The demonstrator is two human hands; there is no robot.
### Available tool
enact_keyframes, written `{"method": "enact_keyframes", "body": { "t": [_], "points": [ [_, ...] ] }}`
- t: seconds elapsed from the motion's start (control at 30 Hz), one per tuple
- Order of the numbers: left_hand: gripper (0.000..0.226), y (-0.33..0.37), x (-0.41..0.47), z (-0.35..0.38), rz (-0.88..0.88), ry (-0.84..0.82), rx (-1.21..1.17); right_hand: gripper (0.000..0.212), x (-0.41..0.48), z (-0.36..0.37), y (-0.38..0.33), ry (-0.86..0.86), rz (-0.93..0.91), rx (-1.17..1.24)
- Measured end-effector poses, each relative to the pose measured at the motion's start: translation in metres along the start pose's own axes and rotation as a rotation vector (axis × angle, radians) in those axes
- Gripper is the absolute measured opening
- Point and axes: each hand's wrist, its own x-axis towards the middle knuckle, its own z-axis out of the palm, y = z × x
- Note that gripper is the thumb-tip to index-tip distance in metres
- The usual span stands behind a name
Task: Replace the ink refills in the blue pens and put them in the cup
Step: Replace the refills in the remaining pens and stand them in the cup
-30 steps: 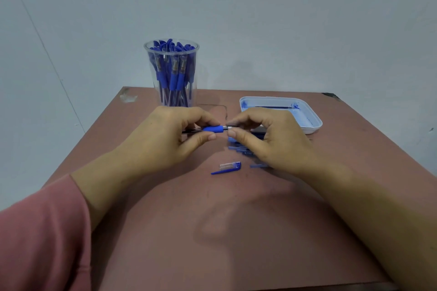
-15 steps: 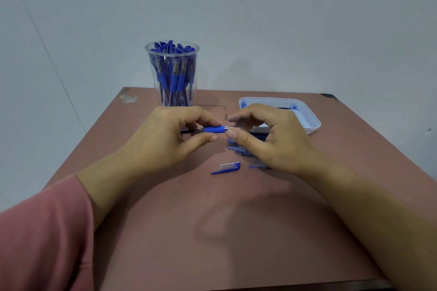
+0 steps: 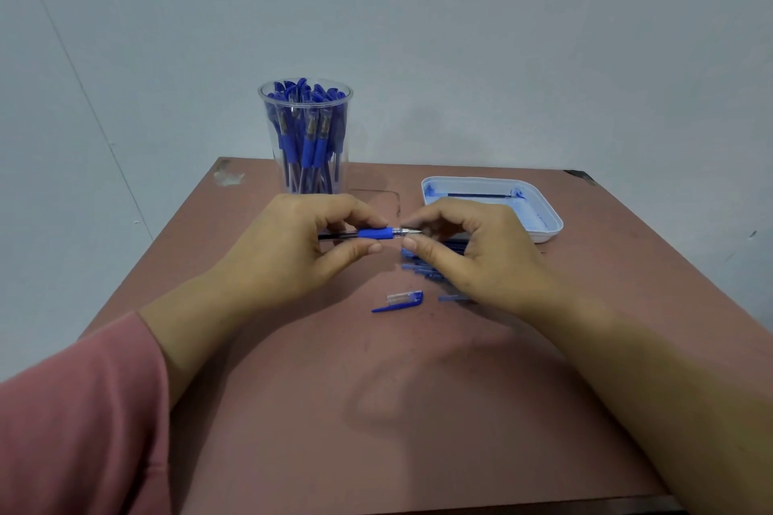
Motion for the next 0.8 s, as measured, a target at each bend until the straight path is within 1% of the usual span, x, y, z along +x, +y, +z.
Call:
{"method": "enact_keyframes", "body": {
  "t": [0.07, 0.17, 0.23, 0.3, 0.4, 0.47, 0.5, 0.57, 0.67, 0.73, 0.8],
  "points": [
    [0.019, -0.001, 0.0, 0.0, 0.002, -0.003, 0.006, 0.021, -0.002, -0.001, 0.001, -0.008, 0.019, 0.052],
    [0.02, -0.001, 0.0, 0.0, -0.002, -0.02, 0.012, 0.017, 0.0, 0.002, -0.001, -0.01, 0.115, 0.095],
    [0.021, -0.001, 0.0, 0.0, 0.001, -0.028, 0.023, 0.014, 0.001, 0.004, 0.001, -0.005, 0.14, 0.049],
    [0.02, -0.003, 0.0, 0.001, -0.009, -0.032, 0.032, 0.004, 0.001, 0.005, 0.003, 0.006, 0.131, 0.02],
    [0.016, -0.007, -0.001, -0.001, -0.059, -0.02, 0.032, 0.02, 0.002, 0.003, 0.007, 0.07, 0.112, -0.022],
    [0.016, -0.011, 0.0, -0.004, -0.083, -0.009, 0.053, 0.016, 0.003, -0.001, 0.011, 0.067, 0.111, -0.109],
    [0.016, -0.013, 0.0, -0.005, -0.09, -0.002, 0.063, 0.014, 0.003, -0.004, 0.015, 0.038, 0.108, -0.168],
    [0.015, -0.016, 0.0, -0.008, -0.099, 0.013, 0.076, 0.015, 0.004, -0.007, 0.02, -0.085, 0.051, -0.286],
    [0.013, -0.018, 0.001, -0.01, -0.095, 0.024, 0.079, 0.017, 0.005, -0.002, 0.023, -0.254, -0.154, -0.455],
    [0.014, -0.019, 0.001, -0.01, -0.098, 0.017, 0.084, 0.018, 0.007, 0.004, 0.022, -0.294, -0.225, -0.549],
    [0.014, -0.018, 0.001, -0.009, -0.102, 0.005, 0.091, 0.016, 0.009, 0.007, 0.019, -0.338, -0.25, -0.608]
  ]
}}
